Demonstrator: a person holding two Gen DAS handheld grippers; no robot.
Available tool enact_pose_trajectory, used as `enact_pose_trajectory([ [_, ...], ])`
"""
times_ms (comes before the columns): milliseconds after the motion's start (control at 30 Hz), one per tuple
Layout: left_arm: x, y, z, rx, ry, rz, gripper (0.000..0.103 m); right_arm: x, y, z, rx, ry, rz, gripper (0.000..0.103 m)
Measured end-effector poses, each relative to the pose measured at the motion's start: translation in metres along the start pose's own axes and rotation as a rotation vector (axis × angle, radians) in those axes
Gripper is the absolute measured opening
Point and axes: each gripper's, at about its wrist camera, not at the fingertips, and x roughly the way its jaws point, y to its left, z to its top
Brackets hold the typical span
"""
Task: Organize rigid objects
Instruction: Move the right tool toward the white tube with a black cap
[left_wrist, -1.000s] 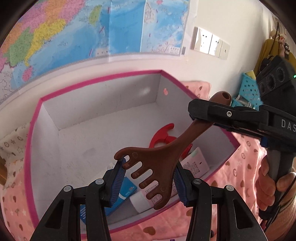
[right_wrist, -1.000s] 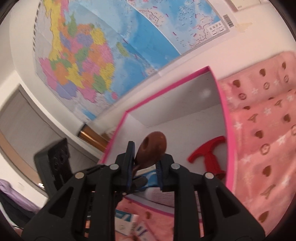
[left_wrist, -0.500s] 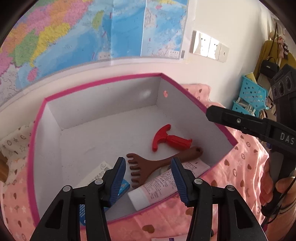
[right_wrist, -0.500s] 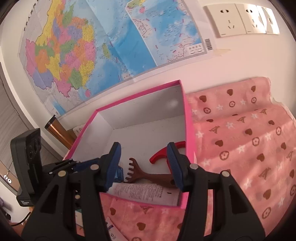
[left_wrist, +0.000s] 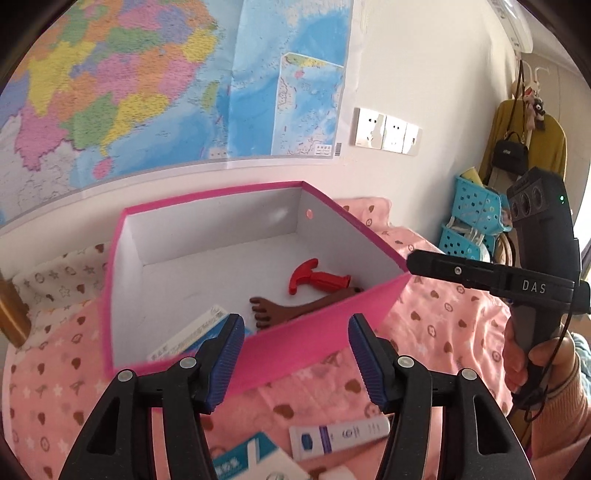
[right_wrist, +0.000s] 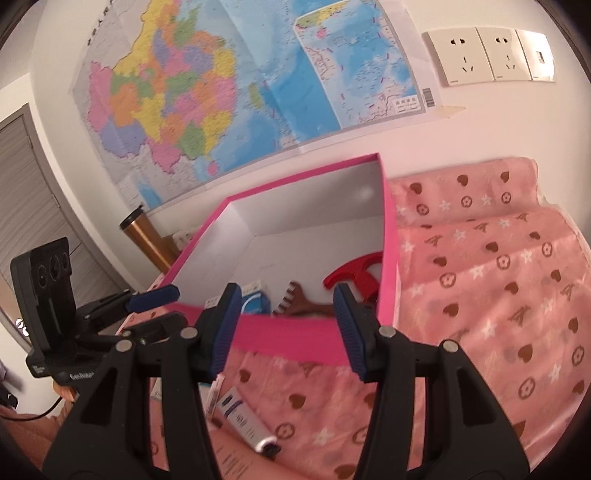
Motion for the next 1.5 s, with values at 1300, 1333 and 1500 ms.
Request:
enact_pose_trajectory([
  [1300,0.012,-0.006,-0.087,-0.057,0.186,-0.034,0.056,0.034,0.004,-0.118,0.051,0.366,0.066,0.031],
  [1333,0.015,-0.008,-0.087,-0.049,0.195,-0.038,0.055,0.035,0.002,-0.119,0.059,0.365,0.076,0.029],
  [1500,0.026,-0.015,-0.086,-0.005,0.225,-0.059,0.053,0.035,-0.003,-0.116,0.082,0.344,0.088,0.027],
])
